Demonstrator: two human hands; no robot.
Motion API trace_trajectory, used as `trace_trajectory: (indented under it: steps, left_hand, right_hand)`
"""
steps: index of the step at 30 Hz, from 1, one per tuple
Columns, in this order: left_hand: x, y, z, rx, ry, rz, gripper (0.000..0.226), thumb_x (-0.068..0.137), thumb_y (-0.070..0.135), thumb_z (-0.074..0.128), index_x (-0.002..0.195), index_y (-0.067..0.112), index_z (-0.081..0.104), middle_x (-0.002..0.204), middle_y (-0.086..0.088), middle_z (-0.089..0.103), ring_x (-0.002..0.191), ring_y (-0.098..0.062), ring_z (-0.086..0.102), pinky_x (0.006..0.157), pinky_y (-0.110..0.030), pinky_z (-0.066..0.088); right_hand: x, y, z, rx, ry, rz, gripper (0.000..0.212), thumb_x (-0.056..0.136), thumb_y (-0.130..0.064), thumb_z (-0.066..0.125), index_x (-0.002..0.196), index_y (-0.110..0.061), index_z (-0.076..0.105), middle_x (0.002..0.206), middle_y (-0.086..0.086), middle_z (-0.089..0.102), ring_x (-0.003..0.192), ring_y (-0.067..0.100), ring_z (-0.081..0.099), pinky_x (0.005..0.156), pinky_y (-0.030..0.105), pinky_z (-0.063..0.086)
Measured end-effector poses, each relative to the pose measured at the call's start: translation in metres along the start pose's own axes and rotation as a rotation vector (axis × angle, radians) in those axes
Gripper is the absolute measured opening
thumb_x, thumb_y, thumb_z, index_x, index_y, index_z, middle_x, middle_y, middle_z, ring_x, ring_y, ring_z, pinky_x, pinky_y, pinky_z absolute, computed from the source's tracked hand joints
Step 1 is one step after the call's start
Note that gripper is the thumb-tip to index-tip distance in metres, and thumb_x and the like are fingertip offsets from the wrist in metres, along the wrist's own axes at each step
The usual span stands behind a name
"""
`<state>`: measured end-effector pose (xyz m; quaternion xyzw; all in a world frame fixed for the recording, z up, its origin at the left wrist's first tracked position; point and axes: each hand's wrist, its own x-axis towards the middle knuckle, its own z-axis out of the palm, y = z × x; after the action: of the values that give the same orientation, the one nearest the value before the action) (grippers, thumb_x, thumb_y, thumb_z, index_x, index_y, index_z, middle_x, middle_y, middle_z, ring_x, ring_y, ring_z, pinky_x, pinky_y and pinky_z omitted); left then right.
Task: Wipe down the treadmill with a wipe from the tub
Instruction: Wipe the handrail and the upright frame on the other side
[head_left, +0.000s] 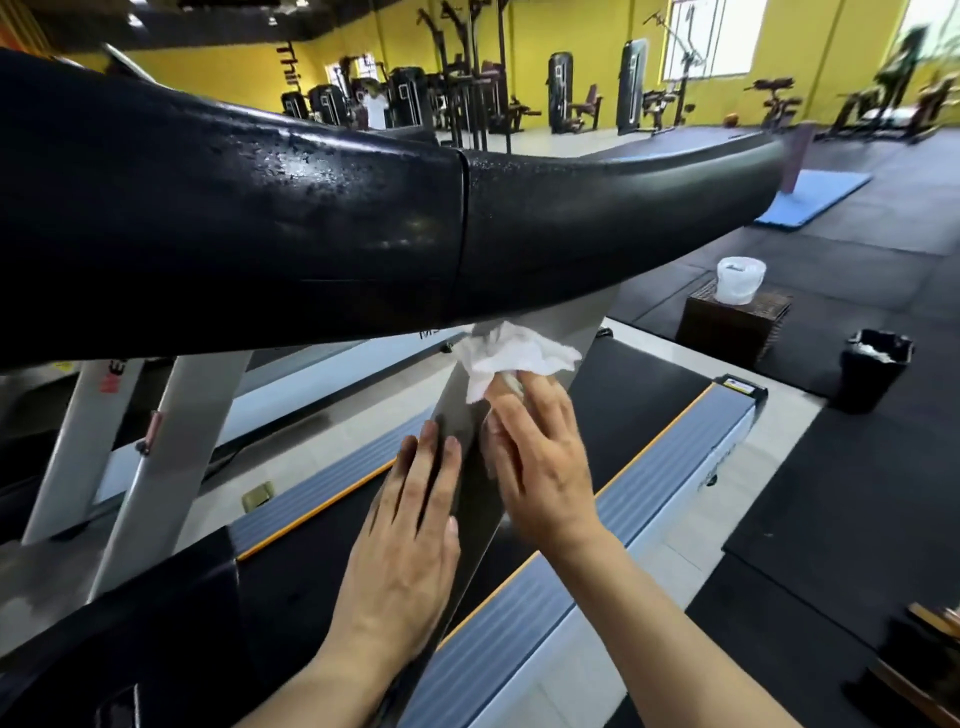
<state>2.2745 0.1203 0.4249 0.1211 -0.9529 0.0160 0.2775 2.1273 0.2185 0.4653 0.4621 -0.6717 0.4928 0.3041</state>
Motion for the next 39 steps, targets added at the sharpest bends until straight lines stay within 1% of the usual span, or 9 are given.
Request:
trace_trajectory:
  steps: [5,10,14,18,23,26,29,35,39]
  left_hand:
    - [0.001,-0.002,0.024,0.104,0.160,-0.020,0.072,0.099,0.028,0.038,0.163,0.009,0.010,0.171,-0.009,0.007,0.156,-0.029,0.018,0.119,-0.039,0.024]
    - [0.001,-0.003,0.030,0.162,0.270,0.021,0.070,0.101,0.029,0.039,0.163,0.009,0.012,0.171,-0.008,0.007,0.155,-0.029,0.020,0.121,-0.038,0.028]
    - [0.000,-0.003,0.034,0.183,0.339,0.034,0.071,0.102,0.028,0.040,0.163,0.012,0.010,0.171,-0.005,0.007,0.156,-0.024,0.020,0.120,-0.038,0.029]
    - [0.001,-0.006,0.038,0.215,0.448,0.045,0.069,0.100,0.029,0.038,0.161,0.005,0.017,0.170,-0.008,0.014,0.155,-0.021,0.022,0.121,-0.033,0.024]
    - [0.004,-0.011,0.045,0.337,0.504,0.052,0.069,0.102,0.029,0.038,0.160,0.001,0.016,0.169,-0.012,0.017,0.154,-0.021,0.025,0.121,-0.036,0.027]
    - [0.005,-0.011,0.045,0.324,0.554,0.050,0.068,0.099,0.028,0.042,0.159,0.002,0.025,0.167,-0.011,0.026,0.151,-0.021,0.032,0.120,-0.032,0.026]
    - [0.006,-0.011,0.045,0.319,0.555,0.060,0.068,0.099,0.028,0.042,0.160,0.004,0.024,0.167,-0.009,0.025,0.152,-0.019,0.029,0.122,-0.030,0.023]
    - [0.006,-0.011,0.043,0.304,0.536,0.057,0.067,0.101,0.028,0.039,0.161,0.005,0.019,0.168,-0.008,0.022,0.153,-0.017,0.026,0.123,-0.031,0.023]
    - [0.005,-0.010,0.043,0.261,0.539,0.071,0.066,0.101,0.028,0.038,0.161,0.007,0.020,0.168,-0.007,0.023,0.154,-0.016,0.025,0.123,-0.030,0.023]
  right_hand:
    - [0.024,0.032,-0.009,0.061,0.327,0.110,0.018,0.097,-0.006,0.055,0.109,0.003,0.065,0.103,0.012,0.062,0.094,0.025,0.055,0.088,0.036,0.049]
    - [0.030,0.058,0.018,0.223,0.387,0.239,0.048,0.091,-0.015,0.041,0.137,-0.005,0.051,0.151,0.011,0.042,0.142,0.024,0.037,0.119,0.035,0.029]
    - [0.015,0.036,0.048,0.184,0.324,0.023,0.030,0.098,-0.013,0.036,0.116,0.002,0.055,0.149,0.025,0.042,0.141,0.035,0.035,0.121,0.053,0.026]
    - [0.008,0.033,0.046,-0.013,0.180,-0.347,0.041,0.102,-0.024,0.041,0.132,-0.001,0.059,0.147,0.023,0.048,0.141,0.036,0.038,0.122,0.050,0.025]
    - [0.018,0.047,0.039,0.132,0.298,0.020,0.060,0.098,-0.027,0.026,0.147,0.003,0.042,0.163,0.016,0.026,0.153,0.024,0.017,0.127,0.042,0.010]
    - [0.007,0.032,0.050,0.095,0.282,-0.047,0.065,0.098,-0.030,0.020,0.155,-0.001,0.031,0.165,0.014,0.021,0.155,0.025,0.012,0.127,0.039,0.004]
    - [0.011,0.042,0.042,0.025,0.212,-0.152,0.054,0.103,-0.030,0.025,0.144,-0.002,0.047,0.164,0.015,0.024,0.154,0.028,0.017,0.127,0.038,0.008]
    - [0.029,0.041,0.034,0.256,0.331,0.299,0.063,0.103,-0.032,0.022,0.156,0.002,0.023,0.168,0.012,0.009,0.155,0.020,0.004,0.124,0.024,0.000]
    - [0.031,0.031,0.028,0.433,0.285,0.576,0.054,0.107,-0.022,0.026,0.151,0.009,0.029,0.169,0.012,-0.001,0.156,0.021,0.001,0.122,0.029,0.006]
